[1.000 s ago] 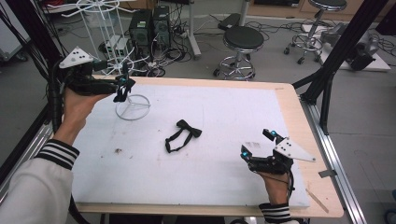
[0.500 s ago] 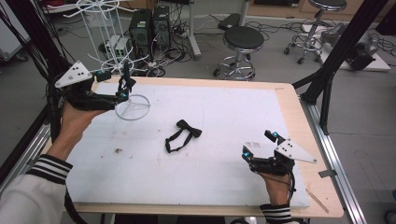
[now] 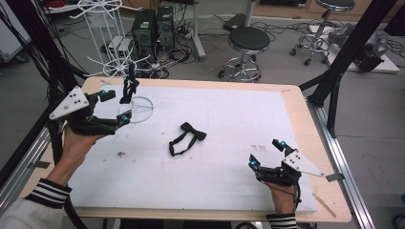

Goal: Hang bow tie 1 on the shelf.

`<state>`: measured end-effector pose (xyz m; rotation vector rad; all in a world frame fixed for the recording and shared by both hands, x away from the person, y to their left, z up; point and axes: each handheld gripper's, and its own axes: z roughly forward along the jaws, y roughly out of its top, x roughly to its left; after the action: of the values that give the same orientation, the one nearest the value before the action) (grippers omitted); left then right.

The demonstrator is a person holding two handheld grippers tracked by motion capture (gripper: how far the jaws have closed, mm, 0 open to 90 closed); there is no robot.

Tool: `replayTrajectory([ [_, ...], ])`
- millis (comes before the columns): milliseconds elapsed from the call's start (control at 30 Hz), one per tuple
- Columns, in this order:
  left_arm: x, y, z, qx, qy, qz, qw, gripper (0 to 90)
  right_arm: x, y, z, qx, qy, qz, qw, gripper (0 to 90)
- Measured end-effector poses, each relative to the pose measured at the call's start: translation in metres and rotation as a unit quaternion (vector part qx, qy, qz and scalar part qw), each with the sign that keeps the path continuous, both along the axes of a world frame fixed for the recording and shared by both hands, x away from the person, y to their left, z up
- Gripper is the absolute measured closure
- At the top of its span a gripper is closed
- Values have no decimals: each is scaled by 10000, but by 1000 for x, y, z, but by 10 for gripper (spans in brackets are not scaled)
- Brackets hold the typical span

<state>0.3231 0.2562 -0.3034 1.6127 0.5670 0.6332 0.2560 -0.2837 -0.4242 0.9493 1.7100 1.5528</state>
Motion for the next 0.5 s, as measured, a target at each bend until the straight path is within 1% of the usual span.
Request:
replayTrajectory([
  [67,-2,1,-5,-32,17,-75,10000,122,0,0,-3,27,-56,-31,10000,8],
  [100,-3,1,-8,-52,14,-109,9999,122,-1,0,-5,51,-43,-37,10000,8],
  [167,-5,2,-13,-109,-35,-160,9998,121,-1,0,-8,76,-78,-52,9999,8],
  [200,-6,2,-16,-113,-47,-179,9998,122,-2,0,-9,61,-133,-54,9999,8],
  [300,-9,4,-25,-178,-71,-234,9995,122,-2,2,-11,50,-133,-34,9999,8],
  [333,-9,5,-29,-165,-86,-260,9995,122,-2,2,-11,47,-167,-22,9998,8],
  [400,-9,7,-35,-119,-58,-274,9995,122,-2,3,-12,72,-206,-20,9998,8],
  [467,-8,9,-41,-155,34,-286,9995,119,-2,4,-14,67,-282,-10,9996,8],
  [500,-8,9,-43,-168,57,-266,9995,117,-3,5,-15,89,-276,-19,9996,8],
])
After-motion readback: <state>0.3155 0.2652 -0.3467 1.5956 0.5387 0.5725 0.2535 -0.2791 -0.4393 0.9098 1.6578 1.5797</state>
